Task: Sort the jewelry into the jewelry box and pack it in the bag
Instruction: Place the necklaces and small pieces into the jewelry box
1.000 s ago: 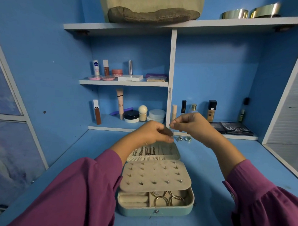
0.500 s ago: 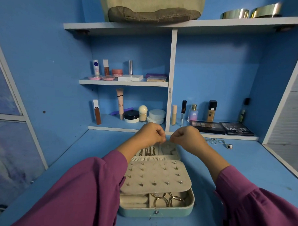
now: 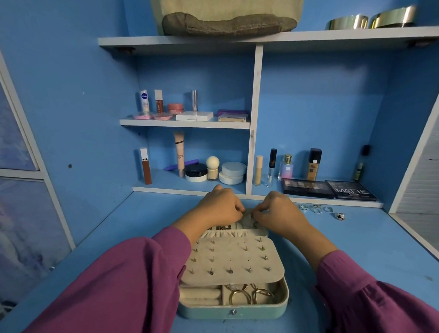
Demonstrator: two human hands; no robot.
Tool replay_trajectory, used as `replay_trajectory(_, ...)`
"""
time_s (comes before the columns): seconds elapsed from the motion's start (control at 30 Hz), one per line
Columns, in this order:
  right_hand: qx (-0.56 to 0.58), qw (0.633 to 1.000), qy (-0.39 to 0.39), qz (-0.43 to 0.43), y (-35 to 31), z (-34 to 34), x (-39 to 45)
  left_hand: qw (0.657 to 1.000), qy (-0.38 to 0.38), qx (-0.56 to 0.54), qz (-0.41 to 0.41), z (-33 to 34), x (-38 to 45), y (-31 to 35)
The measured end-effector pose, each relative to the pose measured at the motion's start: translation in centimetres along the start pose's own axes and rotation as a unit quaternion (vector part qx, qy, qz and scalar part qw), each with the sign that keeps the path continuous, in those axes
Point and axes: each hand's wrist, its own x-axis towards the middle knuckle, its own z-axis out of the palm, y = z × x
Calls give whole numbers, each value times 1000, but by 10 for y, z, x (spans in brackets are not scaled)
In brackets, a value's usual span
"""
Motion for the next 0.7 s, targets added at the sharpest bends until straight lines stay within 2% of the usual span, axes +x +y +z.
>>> replay_trajectory(0.1,-47,999,-19,-6,0,1,-3,999,-25,40,12,0,-3,2)
replay_trajectory(0.23,-56,998,-23,-24,-3,-6,-7,995,-34,85,39,-4,-6,7)
replay_trajectory(0.43,-97,994,-44,-29,-3,-8,-10,991,-63,114,31,-2,-6,8)
replay_trajectory(0.53,-84,995,-48,-26,-2,-9,-11,993,-73,94,18,0,-6,6)
replay_trajectory(0.7,2,999,-42,6,4,-9,-14,996,-77,-21,-34,1,-9,4)
